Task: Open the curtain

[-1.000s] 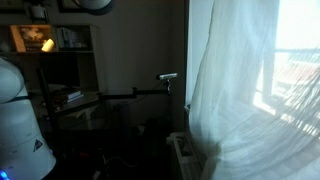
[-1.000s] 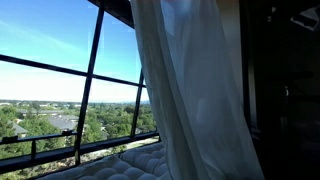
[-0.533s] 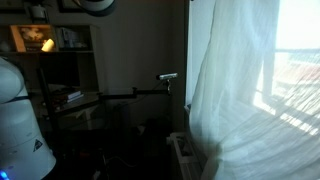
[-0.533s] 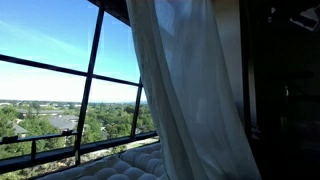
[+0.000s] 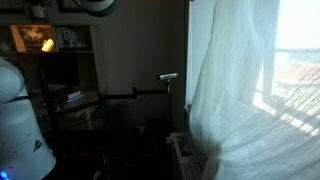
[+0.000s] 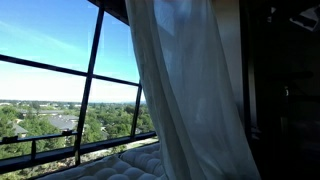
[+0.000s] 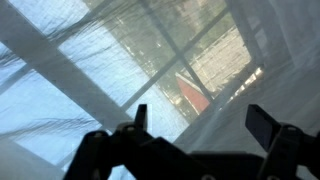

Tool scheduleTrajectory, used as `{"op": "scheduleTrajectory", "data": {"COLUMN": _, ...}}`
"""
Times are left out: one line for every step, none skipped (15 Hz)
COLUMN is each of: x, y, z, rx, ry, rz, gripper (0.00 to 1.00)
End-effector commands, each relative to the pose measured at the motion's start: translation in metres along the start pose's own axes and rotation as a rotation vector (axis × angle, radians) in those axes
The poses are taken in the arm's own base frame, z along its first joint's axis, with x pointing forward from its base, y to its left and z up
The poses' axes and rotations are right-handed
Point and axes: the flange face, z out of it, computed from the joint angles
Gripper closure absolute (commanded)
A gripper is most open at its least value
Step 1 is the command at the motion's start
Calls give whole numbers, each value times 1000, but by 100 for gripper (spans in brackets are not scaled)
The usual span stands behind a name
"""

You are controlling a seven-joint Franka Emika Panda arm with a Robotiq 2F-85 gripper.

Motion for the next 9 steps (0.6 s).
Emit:
{"op": "scheduleTrajectory", "data": {"x": 0, "y": 0, "z": 0, "rx": 0, "ry": 0, "rz": 0, "gripper": 0}}
{"op": "scheduleTrajectory", "data": {"x": 0, "y": 0, "z": 0, "rx": 0, "ry": 0, "rz": 0, "gripper": 0}}
{"op": "scheduleTrajectory", "data": {"x": -2, "y": 9, "z": -10, "rx": -37, "ry": 13, "rz": 4, "gripper": 0}}
{"op": "scheduleTrajectory", "data": {"x": -3, "y": 15, "z": -15, "rx": -50, "ry": 10, "rz": -5, "gripper": 0}}
{"op": "scheduleTrajectory", "data": {"x": -5, "y": 23, "z": -17, "rx": -59, "ry": 1, "rz": -6, "gripper": 0}}
{"op": "scheduleTrajectory", "data": {"x": -2, "y": 28, "z": -16, "rx": -55, "ry": -1, "rz": -12, "gripper": 0}}
{"op": "scheduleTrajectory", "data": {"x": 1, "y": 30, "z": -15, "rx": -49, "ry": 9, "rz": -21, "gripper": 0}}
{"op": "scheduleTrajectory", "data": {"x": 7, "y": 31, "z": -13, "rx": -37, "ry": 11, "rz": -47, "gripper": 0}}
{"op": "scheduleTrajectory", "data": {"x": 14, "y": 28, "z": -10, "rx": -19, "ry": 30, "rz": -59, "gripper": 0}}
